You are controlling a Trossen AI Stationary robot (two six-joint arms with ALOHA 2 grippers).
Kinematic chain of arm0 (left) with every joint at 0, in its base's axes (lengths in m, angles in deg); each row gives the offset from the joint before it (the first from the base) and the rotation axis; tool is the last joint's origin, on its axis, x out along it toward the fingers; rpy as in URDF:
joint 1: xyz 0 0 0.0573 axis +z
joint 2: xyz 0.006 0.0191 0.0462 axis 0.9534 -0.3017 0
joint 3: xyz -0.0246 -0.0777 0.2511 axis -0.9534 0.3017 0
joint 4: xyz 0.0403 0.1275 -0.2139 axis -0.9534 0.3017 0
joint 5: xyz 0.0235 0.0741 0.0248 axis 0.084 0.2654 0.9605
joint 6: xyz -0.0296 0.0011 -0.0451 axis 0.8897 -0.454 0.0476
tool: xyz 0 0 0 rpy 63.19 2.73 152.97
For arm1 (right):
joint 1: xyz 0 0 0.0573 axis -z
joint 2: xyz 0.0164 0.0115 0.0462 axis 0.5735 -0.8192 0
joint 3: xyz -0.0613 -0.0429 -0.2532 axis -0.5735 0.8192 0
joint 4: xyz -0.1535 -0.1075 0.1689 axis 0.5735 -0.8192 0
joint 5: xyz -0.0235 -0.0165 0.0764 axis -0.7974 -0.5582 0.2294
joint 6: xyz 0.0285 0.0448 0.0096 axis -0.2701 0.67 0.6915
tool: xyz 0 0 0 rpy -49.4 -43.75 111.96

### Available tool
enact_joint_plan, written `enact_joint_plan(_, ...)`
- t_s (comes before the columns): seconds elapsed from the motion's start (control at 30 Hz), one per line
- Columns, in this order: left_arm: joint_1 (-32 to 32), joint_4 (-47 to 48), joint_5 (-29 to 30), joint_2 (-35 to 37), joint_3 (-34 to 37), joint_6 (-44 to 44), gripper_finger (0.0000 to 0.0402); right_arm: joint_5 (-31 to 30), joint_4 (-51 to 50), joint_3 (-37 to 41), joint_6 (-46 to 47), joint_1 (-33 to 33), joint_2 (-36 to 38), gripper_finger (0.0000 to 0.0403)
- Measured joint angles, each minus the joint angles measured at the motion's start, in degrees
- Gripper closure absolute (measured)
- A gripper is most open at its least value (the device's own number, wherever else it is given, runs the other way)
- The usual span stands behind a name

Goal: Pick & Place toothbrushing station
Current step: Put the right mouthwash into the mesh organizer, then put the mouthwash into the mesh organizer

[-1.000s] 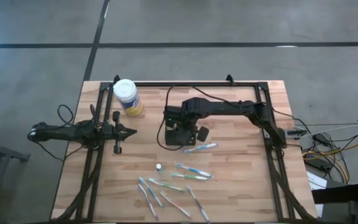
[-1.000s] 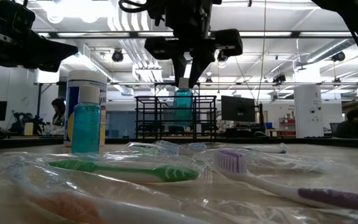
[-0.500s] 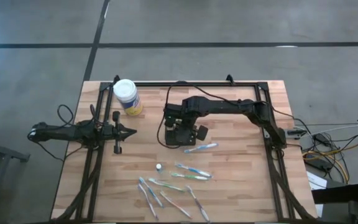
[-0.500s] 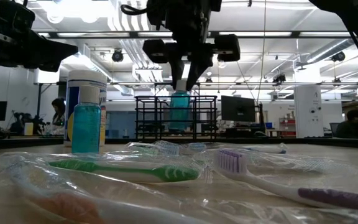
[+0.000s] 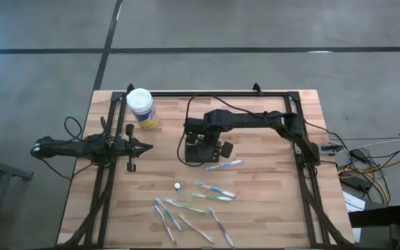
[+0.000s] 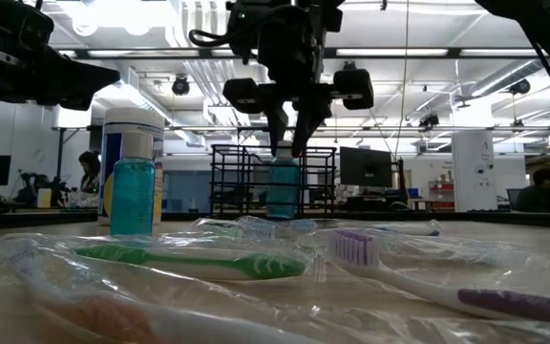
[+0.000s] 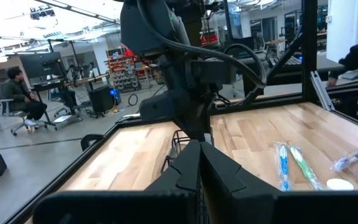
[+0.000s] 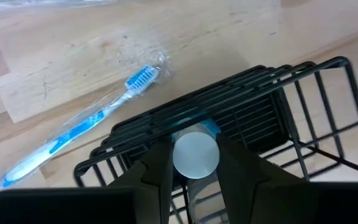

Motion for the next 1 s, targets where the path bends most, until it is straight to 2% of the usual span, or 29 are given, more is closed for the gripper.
enact_joint_plan(0.33, 0.01, -0.02, -0.15, 0.00, 0.00, 0.00, 0.0388, 0.00, 1.41, 1.03, -0.13, 0.33, 0.04, 0.0312)
enact_joint_plan(0.7, 0.01, 0.30, -0.17, 0.00, -0.02, 0.00, 0.0388, 1.53, 1.76, -0.84, 2.53, 0.37, -0.15, 0.0247)
enact_joint_plan(1.0, 0.01, 0.42, -0.17, 0.00, -0.02, 0.00, 0.0388, 0.61, 1.41, -1.30, 3.32, 0.15, -0.15, 0.0235)
